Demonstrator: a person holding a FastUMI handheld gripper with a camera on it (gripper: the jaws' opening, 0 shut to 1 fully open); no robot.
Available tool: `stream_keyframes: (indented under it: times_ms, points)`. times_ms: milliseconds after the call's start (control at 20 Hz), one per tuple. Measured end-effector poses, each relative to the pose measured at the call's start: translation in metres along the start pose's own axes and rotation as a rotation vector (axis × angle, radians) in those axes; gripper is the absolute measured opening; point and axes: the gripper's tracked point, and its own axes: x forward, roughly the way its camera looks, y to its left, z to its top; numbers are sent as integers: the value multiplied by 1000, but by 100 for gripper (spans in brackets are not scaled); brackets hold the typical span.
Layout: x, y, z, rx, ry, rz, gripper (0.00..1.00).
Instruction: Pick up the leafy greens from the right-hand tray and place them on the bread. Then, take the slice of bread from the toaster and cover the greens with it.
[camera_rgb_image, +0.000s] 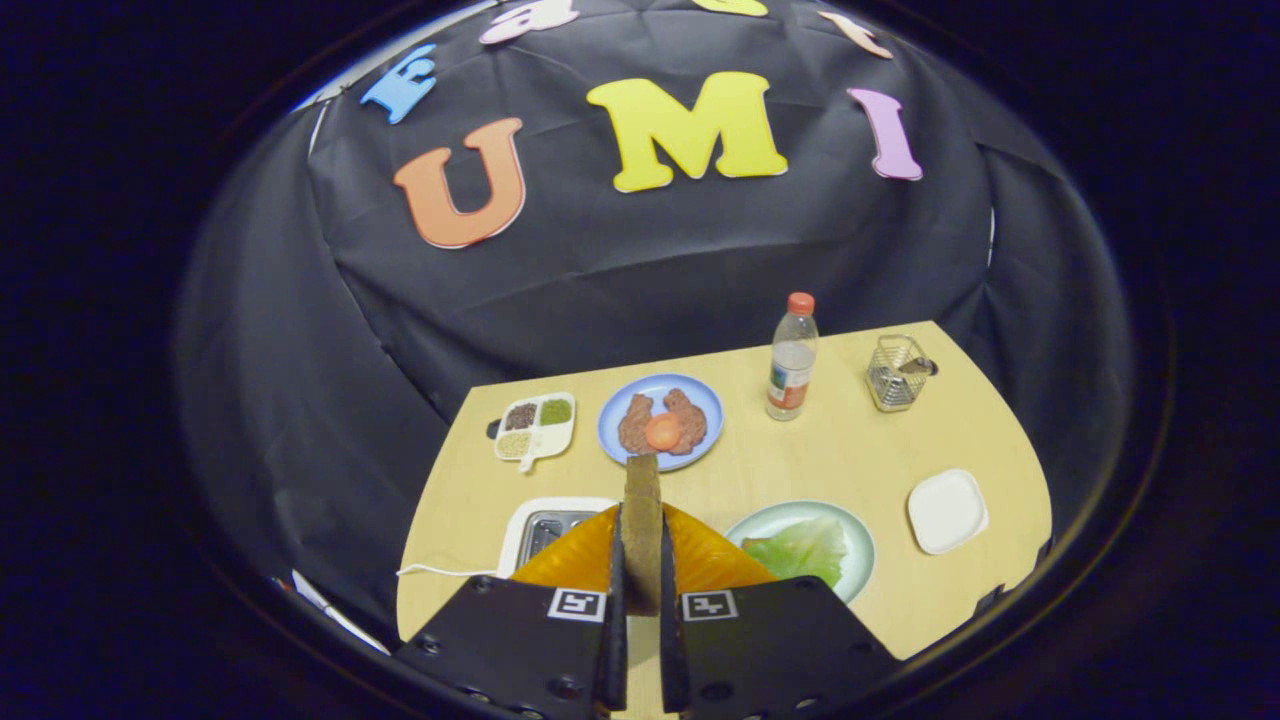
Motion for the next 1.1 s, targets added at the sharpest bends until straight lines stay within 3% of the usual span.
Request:
stream_keyframes:
  times_ms: [250, 600, 1100]
  points:
    - [38, -53, -25, 89, 73, -80, 13]
    - [88, -100, -67, 143, 141, -93, 13]
    - [105, -145, -91, 134, 237, -118, 17]
